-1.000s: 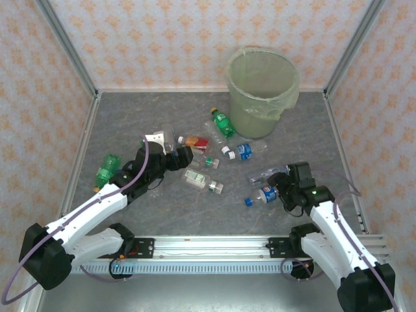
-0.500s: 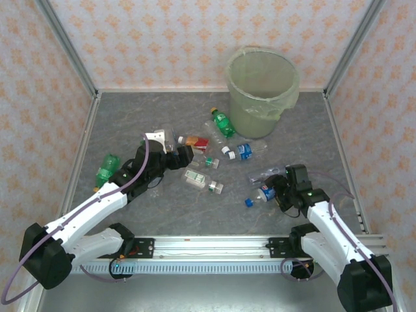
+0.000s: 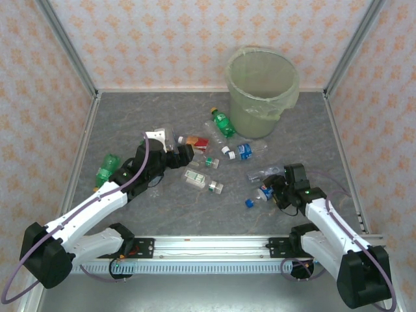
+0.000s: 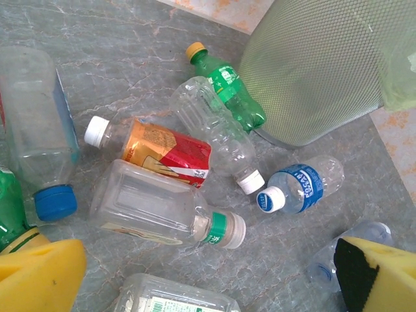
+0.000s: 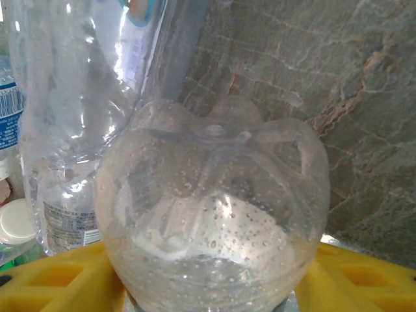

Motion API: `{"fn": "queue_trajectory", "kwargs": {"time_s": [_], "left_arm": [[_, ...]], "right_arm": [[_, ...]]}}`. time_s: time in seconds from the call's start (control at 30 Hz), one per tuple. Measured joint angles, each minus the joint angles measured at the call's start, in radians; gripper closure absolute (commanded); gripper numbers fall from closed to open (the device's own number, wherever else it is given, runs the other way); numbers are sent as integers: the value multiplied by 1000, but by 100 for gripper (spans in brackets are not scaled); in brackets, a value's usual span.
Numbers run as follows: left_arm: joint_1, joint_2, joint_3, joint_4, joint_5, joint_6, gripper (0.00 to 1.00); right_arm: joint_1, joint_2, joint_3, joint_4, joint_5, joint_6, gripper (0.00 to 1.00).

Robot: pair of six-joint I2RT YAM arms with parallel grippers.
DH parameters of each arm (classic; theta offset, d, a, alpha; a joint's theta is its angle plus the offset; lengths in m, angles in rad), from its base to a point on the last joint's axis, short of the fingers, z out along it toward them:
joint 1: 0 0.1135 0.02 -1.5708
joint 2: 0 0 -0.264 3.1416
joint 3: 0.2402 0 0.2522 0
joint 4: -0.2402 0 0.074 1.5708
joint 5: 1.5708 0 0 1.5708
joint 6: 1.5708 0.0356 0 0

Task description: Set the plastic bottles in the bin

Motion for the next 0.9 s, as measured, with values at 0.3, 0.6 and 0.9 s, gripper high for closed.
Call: {"fn": "queue_trajectory", "kwargs": {"time_s": [0.3,0.6,0.9], "left_arm": [[0,-34,0,-34,-1,0,1],[0,-45,0,-49,-4,-1,1],[0,-74,0,-50,-8,-4,1]], "right_arm": [[7,63,-2,50,-10,-3,28],[17,100,-5,60,-9,-22,36],[18,23,-13,43,17,-26,43]]}}
